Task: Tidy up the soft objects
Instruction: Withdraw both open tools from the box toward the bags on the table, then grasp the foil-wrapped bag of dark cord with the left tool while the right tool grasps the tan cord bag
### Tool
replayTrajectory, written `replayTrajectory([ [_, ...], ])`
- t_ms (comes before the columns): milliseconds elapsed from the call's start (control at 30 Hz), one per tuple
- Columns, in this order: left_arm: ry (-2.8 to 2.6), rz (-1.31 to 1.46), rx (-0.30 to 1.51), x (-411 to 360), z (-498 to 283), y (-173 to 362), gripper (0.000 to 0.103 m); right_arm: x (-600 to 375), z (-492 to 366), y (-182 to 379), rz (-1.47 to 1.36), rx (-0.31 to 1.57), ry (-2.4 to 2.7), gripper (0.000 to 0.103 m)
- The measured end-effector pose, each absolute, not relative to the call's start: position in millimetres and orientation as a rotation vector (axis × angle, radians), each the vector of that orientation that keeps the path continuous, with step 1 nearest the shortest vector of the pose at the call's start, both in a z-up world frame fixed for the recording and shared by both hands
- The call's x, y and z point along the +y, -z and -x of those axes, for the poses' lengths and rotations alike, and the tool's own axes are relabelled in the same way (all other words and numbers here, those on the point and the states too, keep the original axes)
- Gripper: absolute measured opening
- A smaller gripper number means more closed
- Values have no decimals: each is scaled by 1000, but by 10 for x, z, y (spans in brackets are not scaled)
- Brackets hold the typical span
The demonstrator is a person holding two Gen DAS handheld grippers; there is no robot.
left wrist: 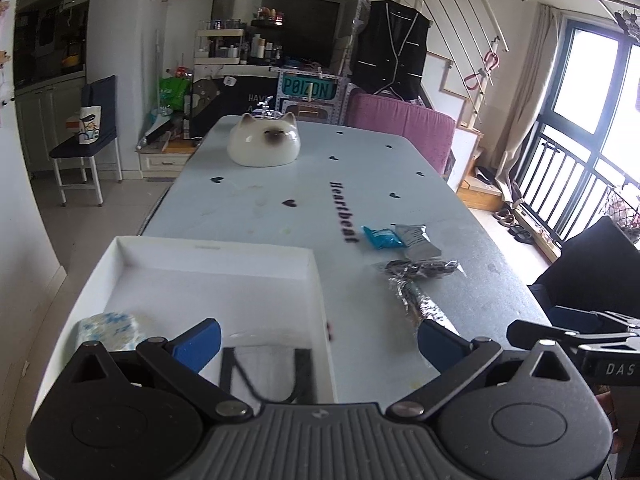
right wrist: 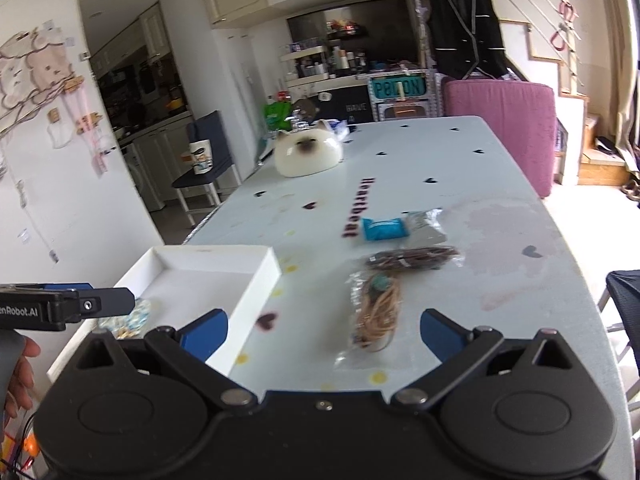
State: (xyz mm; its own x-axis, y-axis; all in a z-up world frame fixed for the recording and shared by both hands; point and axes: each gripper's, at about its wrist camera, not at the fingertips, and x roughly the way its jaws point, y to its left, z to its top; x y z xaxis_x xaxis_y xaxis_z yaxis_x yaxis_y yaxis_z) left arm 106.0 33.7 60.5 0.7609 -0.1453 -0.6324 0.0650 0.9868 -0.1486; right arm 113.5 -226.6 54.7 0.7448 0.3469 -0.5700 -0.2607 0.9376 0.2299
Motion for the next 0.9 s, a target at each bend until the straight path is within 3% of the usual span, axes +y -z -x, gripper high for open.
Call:
replayTrajectory([
  [567,231,174,707,-403,-2000,-543,103,-2301,-1700,22,-16,595,-270,103],
  [633,258,241,711,-438,-2128,-536,99,-2266,-1791,93,-33,622,-291,100],
  [700,277,316,728,-453,-2262,-527,94,-2227,-1883,170,-53,652,-294,89],
  [833,310,448,788,-485,-2565,-447,88,-2135,-2058,375,-58,707,-303,87],
  [900,321,486,827,-532,-2705,-376,85,-2098,-2128,492,-48,736,-288,81],
])
